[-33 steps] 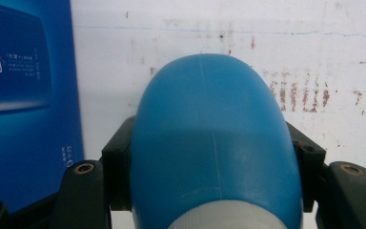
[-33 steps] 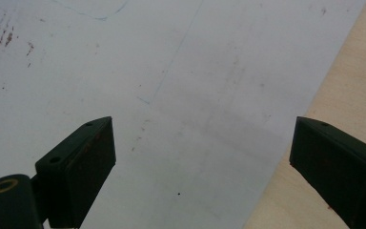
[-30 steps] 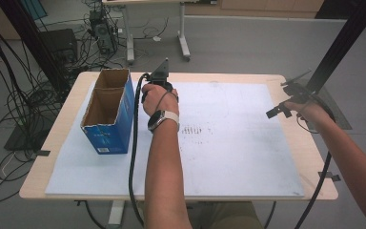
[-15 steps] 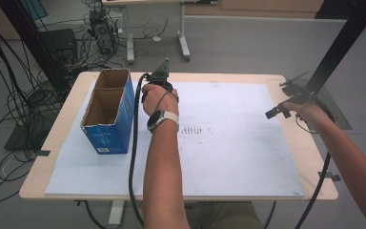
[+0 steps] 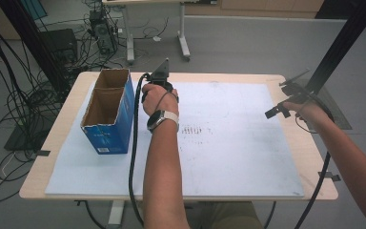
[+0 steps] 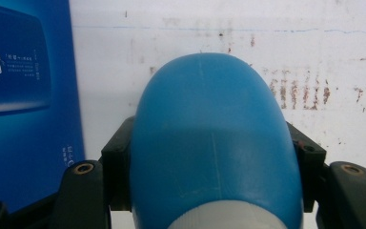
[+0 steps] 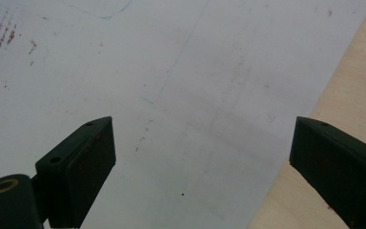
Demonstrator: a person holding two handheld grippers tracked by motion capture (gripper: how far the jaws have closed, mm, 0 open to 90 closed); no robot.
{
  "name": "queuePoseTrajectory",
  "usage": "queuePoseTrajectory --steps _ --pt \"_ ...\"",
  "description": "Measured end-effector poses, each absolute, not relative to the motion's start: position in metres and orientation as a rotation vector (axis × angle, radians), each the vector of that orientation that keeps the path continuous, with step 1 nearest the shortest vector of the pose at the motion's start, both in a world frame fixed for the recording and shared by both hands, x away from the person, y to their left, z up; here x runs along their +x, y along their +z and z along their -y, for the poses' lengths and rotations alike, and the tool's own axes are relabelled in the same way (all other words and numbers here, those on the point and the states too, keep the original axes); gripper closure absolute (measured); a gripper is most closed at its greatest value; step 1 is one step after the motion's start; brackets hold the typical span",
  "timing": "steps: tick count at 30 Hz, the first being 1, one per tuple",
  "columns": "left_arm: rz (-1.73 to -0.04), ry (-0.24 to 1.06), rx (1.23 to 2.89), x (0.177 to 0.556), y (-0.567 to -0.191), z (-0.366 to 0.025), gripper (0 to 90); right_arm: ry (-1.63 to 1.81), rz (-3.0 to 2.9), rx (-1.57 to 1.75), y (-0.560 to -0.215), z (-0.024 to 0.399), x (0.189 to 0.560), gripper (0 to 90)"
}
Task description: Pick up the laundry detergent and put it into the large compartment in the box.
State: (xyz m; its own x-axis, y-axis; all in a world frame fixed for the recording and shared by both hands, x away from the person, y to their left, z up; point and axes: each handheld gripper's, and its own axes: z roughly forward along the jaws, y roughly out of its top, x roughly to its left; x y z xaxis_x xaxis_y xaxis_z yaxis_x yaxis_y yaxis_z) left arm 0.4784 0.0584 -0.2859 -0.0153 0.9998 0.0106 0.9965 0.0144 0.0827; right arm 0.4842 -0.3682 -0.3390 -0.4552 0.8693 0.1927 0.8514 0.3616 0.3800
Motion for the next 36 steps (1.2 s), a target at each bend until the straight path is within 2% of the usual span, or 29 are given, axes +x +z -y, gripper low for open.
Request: queuePoseTrajectory --steps 36 --pt "-2.199 0.101 2.176 0.4778 -0.2858 -0.0583 37.3 0.676 -2.558 1.617 -0.3391 0.3680 0.4842 8.2"
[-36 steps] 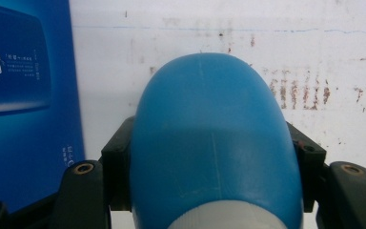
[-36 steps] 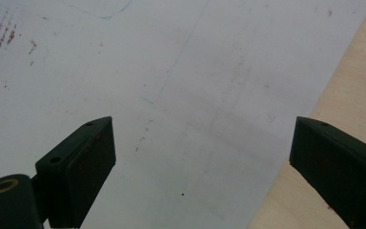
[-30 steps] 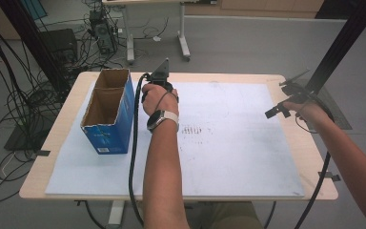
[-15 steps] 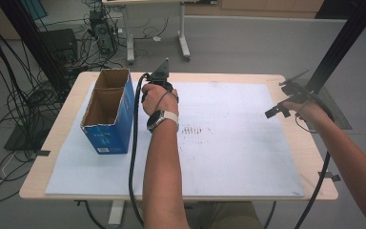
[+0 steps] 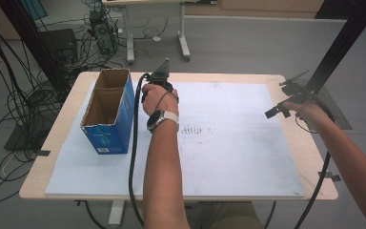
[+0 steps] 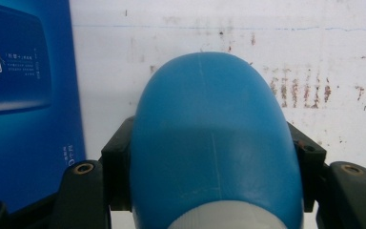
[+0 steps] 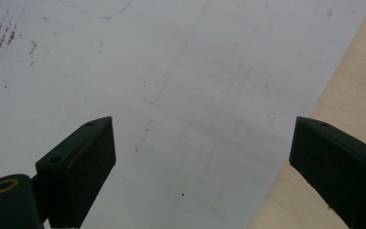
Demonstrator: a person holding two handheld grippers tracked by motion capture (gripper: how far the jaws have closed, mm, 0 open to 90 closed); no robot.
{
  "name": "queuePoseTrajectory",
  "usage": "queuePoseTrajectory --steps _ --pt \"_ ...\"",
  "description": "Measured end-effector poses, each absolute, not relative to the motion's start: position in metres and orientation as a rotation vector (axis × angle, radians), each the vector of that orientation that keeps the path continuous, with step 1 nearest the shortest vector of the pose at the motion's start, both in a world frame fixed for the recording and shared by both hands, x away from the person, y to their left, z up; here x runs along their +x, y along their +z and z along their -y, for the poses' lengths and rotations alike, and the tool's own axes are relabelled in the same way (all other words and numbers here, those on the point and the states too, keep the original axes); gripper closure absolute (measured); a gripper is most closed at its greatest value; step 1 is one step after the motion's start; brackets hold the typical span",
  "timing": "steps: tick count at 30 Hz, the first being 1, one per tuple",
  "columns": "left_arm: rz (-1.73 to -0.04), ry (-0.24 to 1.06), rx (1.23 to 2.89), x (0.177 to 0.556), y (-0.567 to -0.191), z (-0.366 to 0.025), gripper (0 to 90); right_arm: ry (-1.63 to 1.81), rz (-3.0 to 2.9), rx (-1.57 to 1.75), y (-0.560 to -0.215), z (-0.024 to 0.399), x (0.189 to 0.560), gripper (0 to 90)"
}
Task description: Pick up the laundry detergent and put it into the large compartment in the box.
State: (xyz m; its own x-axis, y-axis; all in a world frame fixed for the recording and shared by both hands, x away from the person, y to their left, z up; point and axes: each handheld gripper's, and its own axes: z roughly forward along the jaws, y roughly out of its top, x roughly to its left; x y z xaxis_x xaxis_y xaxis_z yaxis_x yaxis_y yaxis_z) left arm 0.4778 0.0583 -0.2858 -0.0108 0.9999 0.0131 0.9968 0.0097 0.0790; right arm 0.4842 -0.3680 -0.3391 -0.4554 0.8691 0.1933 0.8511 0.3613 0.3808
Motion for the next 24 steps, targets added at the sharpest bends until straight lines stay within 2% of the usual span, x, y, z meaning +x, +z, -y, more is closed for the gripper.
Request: queuePoseTrajectory --steps 24 --pt "-2.189 0.105 2.191 0.4769 -0.2857 -0.0579 37.3 0.682 -2.558 1.616 -0.3386 0.3652 0.4837 8.2"
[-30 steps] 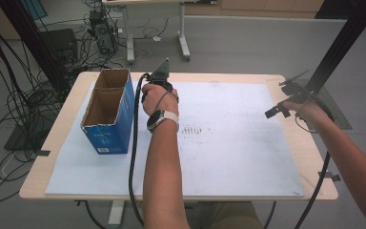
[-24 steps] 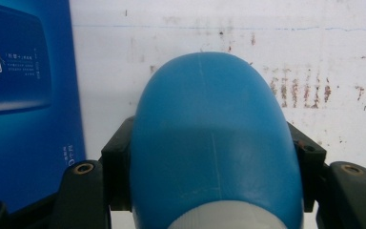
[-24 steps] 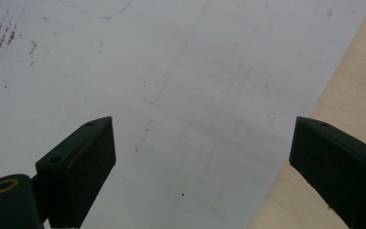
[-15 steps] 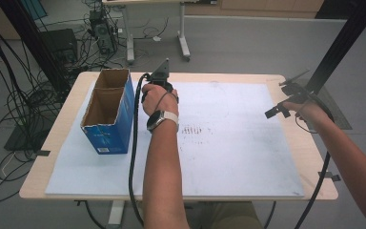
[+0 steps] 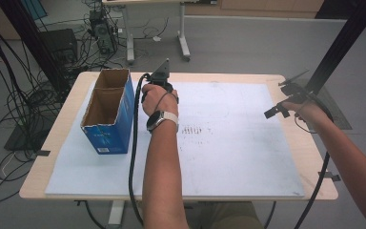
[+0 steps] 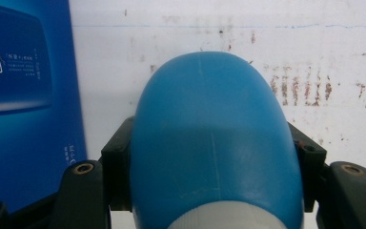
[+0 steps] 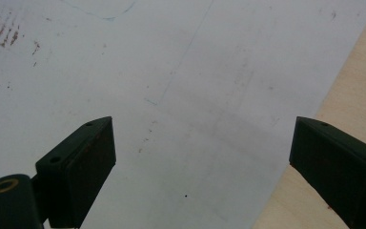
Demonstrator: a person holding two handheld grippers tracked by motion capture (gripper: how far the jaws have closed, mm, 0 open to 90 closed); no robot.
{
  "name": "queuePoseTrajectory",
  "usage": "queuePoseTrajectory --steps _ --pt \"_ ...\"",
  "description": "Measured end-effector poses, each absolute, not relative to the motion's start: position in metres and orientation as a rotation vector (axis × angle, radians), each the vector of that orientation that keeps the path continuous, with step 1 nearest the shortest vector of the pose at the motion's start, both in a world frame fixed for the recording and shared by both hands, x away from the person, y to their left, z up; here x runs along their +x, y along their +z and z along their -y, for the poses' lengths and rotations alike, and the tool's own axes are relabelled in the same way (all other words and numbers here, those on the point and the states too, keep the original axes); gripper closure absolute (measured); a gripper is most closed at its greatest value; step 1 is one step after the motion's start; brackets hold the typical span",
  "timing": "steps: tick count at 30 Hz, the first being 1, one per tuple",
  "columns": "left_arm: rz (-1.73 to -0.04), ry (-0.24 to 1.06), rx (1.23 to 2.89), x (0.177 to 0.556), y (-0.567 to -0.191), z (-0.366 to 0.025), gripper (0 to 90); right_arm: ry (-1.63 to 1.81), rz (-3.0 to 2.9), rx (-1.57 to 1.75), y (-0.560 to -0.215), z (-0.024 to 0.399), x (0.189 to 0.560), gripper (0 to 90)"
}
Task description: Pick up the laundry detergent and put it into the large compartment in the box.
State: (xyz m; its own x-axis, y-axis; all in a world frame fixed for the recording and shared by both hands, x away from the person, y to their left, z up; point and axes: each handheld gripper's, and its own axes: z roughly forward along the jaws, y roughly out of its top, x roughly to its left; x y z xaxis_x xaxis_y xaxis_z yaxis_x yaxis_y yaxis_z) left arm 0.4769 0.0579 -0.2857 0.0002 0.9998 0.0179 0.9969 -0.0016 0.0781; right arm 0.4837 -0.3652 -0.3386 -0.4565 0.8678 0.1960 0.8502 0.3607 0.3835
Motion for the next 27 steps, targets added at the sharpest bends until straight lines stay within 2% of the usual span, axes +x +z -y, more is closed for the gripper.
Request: queuePoseTrajectory --steps 27 --pt "-2.178 0.108 2.195 0.4765 -0.2858 -0.0583 37.3 0.675 -2.564 1.612 -0.3387 0.3647 0.4825 8.2"
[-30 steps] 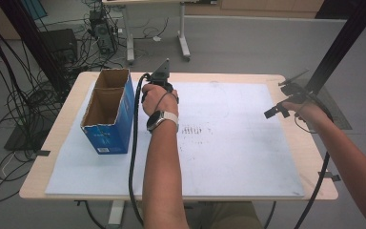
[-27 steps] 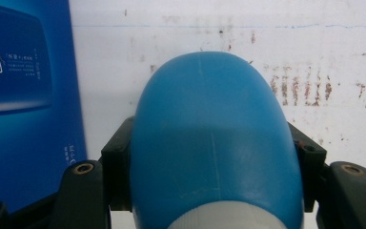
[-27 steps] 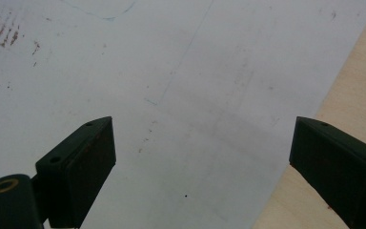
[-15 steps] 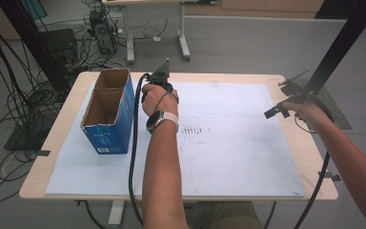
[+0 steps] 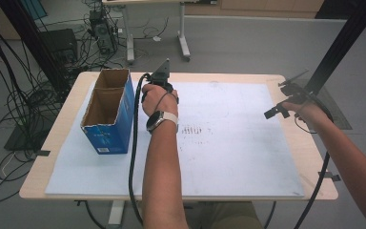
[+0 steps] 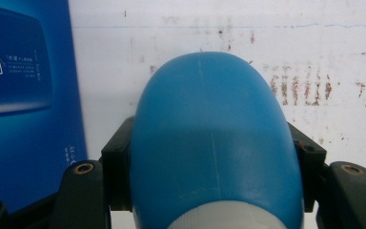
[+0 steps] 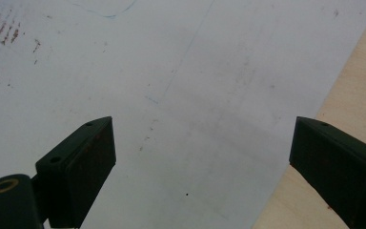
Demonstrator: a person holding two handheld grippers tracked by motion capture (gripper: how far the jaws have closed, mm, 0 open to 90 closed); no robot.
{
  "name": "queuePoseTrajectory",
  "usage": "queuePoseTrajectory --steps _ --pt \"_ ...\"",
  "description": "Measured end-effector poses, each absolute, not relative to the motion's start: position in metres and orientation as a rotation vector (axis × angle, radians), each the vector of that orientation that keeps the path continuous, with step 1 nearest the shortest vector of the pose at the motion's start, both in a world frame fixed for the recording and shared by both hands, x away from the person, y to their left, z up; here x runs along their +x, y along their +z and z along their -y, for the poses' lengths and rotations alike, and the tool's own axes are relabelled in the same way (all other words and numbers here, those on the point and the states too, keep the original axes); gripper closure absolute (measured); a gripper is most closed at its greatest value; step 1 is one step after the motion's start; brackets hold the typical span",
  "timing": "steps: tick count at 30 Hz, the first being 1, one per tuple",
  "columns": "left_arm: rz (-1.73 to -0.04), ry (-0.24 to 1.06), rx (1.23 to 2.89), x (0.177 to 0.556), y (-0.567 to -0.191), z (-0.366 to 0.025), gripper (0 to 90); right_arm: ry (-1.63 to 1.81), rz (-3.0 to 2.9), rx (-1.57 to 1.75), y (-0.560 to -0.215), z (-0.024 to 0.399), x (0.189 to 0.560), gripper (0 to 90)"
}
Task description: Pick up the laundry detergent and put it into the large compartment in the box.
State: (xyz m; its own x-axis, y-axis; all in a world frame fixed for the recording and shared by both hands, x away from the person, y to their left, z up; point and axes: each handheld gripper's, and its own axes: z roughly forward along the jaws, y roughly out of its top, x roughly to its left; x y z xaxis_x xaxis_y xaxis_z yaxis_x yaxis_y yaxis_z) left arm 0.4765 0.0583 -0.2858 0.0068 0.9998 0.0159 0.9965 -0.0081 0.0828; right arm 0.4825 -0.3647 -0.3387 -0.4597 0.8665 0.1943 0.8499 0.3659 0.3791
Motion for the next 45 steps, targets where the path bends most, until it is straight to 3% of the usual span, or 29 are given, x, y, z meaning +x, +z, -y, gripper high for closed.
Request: queuePoseTrajectory --steps 45 --pt "-2.108 0.105 2.223 0.467 -0.265 -0.058 37.5 0.693 -2.549 1.600 -0.331 0.364 0.475 8.3"
